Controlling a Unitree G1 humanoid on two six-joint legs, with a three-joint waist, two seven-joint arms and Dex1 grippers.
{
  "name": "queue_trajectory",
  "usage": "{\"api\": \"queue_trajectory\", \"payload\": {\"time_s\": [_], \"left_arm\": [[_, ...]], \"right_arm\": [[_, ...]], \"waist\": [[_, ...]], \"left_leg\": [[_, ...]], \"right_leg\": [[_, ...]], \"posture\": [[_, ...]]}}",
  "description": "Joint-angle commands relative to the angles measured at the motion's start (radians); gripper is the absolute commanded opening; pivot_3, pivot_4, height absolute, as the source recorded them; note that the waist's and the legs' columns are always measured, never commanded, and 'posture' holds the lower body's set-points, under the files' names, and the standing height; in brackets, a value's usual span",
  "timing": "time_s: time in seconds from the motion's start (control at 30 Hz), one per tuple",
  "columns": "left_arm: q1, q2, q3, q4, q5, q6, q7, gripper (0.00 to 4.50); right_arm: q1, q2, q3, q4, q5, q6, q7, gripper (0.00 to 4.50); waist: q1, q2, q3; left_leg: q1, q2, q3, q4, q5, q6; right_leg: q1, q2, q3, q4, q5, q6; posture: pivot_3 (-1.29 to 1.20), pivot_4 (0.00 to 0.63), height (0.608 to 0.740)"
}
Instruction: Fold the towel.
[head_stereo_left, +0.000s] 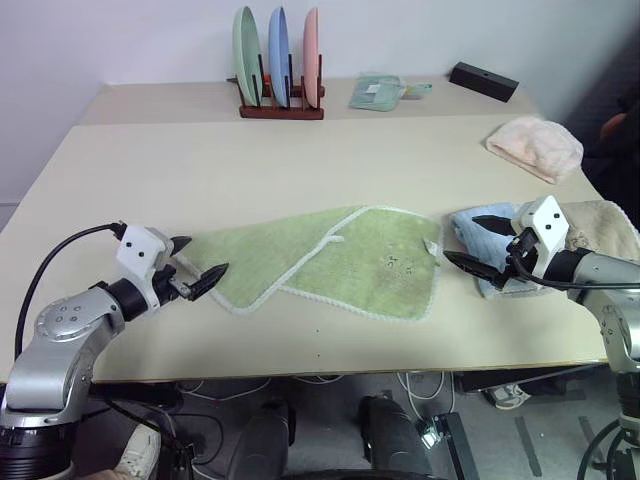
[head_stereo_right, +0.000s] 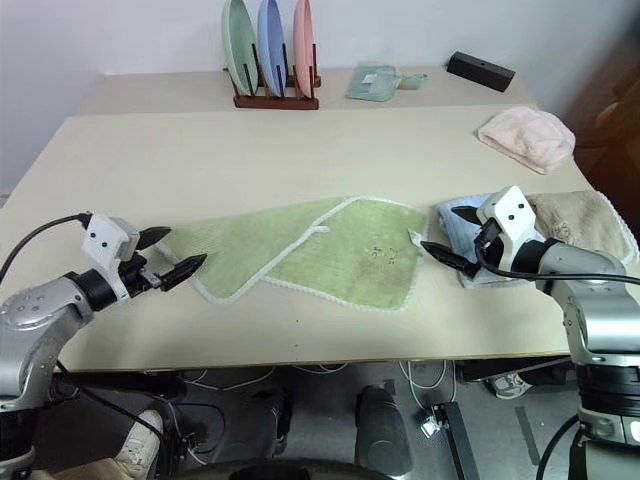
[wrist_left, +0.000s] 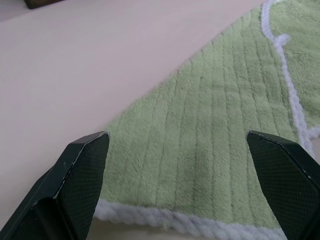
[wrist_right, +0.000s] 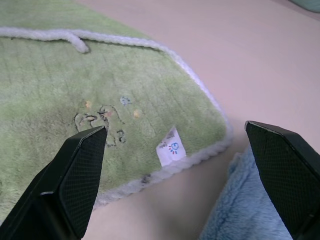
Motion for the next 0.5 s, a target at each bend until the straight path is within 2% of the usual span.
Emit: {"api": "queue_trajectory", "payload": {"time_s": [0.03, 0.5], "left_arm": [[-0.003, 0.003, 0.026, -0.037, -0.002, -0.022, 0.006, 4.47], [-0.005, 0.005, -0.005, -0.043, -0.006, -0.03, -0.023, 4.47]], "right_arm": [[-0.018, -0.01, -0.009, -0.009, 0.003, -0.018, 0.002, 4.5], [0.005, 0.01, 0.028, -0.056, 0.015, 0.011, -0.014, 4.5]], "waist": [[0.0, 0.0, 0.0], [-0.001, 0.0, 0.0]], "left_leg": [[0.0, 0.0, 0.0, 0.0, 0.0, 0.0], [0.0, 0.0, 0.0, 0.0, 0.0, 0.0]], "right_leg": [[0.0, 0.0, 0.0, 0.0, 0.0, 0.0], [0.0, 0.0, 0.0, 0.0, 0.0, 0.0]], "posture": [[0.0, 0.15, 0.74], [0.0, 0.15, 0.74]]}}
